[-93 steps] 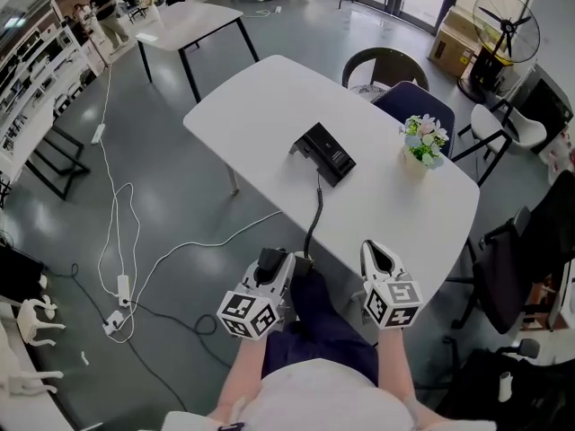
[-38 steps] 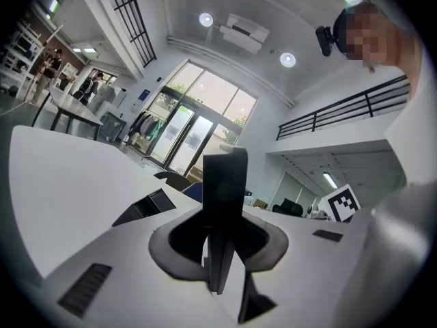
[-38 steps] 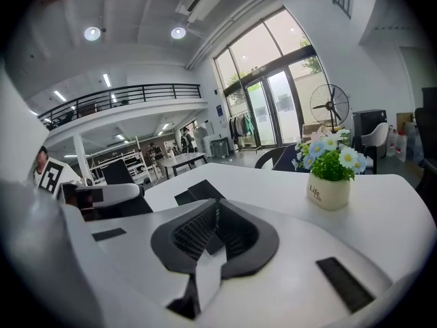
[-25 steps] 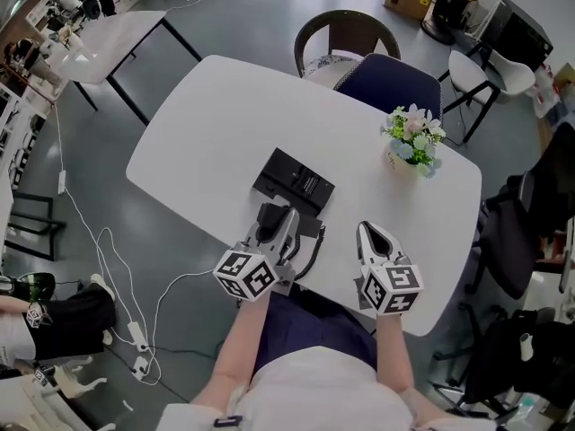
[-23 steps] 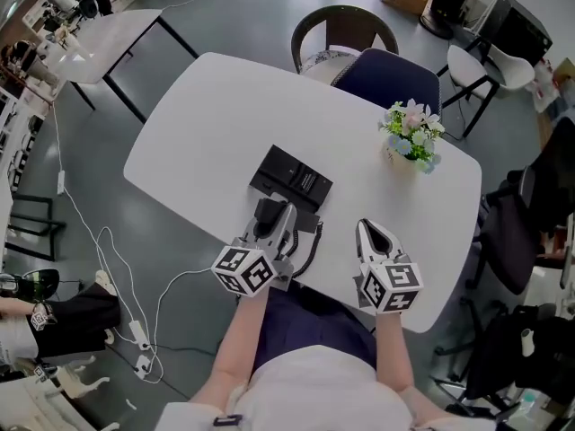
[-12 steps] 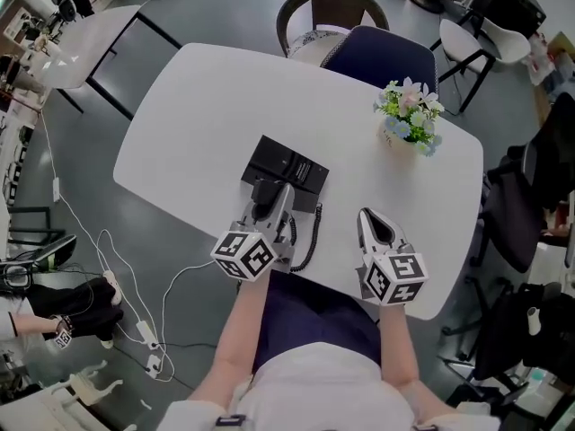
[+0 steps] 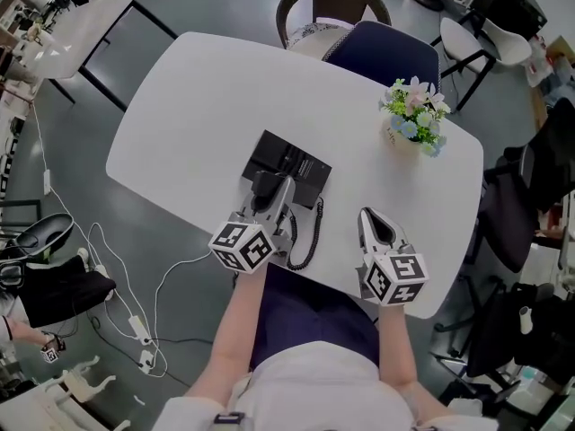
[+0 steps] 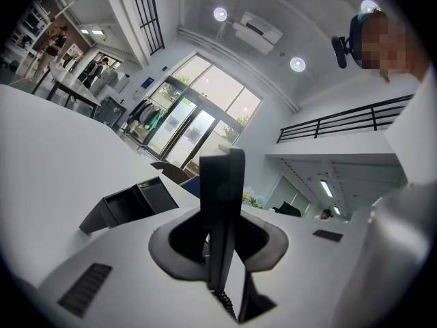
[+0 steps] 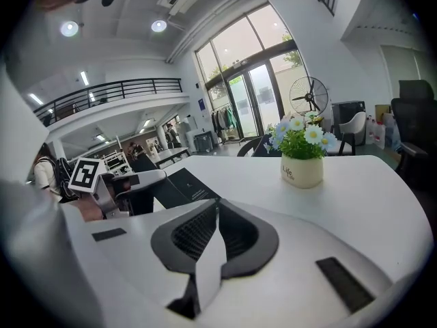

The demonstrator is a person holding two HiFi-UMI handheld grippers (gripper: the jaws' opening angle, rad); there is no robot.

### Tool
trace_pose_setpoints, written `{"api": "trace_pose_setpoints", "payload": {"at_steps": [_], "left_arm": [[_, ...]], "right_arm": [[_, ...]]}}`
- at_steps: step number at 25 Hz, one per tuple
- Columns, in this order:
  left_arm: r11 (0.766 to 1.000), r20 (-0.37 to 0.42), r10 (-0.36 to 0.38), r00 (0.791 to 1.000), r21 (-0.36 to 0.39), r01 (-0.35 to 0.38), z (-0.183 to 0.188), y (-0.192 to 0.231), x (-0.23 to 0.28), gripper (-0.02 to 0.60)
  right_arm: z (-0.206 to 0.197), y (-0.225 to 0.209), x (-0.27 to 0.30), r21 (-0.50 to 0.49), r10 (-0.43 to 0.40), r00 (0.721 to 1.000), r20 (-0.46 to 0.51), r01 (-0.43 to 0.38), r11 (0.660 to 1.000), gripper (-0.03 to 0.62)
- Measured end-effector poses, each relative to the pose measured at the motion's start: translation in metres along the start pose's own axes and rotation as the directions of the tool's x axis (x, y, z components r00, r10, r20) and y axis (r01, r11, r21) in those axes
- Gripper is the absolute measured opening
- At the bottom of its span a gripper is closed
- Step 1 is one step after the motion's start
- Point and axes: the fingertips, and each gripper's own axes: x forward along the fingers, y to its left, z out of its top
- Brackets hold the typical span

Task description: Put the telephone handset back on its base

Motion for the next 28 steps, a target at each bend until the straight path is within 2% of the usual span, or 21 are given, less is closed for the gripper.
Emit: {"api": "trace_pose_setpoints", "payload": {"at_steps": [7, 17, 24, 28], "left_arm": [[0.999, -0.076, -0.007, 0.997, -0.038, 0.004, -0.009, 0.007, 0.001, 0.086], [0.995, -0.157, -0.012, 0.988, -0.104, -0.005, -0.015, 0.016, 0.004, 0.087], [0.994, -0.200, -0.030, 0.979, -0.109, 0.008, -0.016, 0.015, 0.002, 0.087], [0.989, -0.218, -0.017, 0.976, -0.150, -0.017, -0.017, 0.024, 0.005, 0.089]], "right_arm": [[0.000, 0.000, 0.007, -0.005, -0.005, 1.000, -0.011, 0.005, 1.000, 0.037], [0.000, 0.016, 0.021, -0.022, 0.033, 0.999, -0.030, -0.034, 0.999, 0.037], [-0.001, 0.011, 0.019, -0.017, 0.017, 0.999, -0.031, -0.017, 1.000, 0.035], [-0.001, 0.009, 0.019, -0.017, 0.012, 0.999, -0.029, -0.013, 1.000, 0.035]]}}
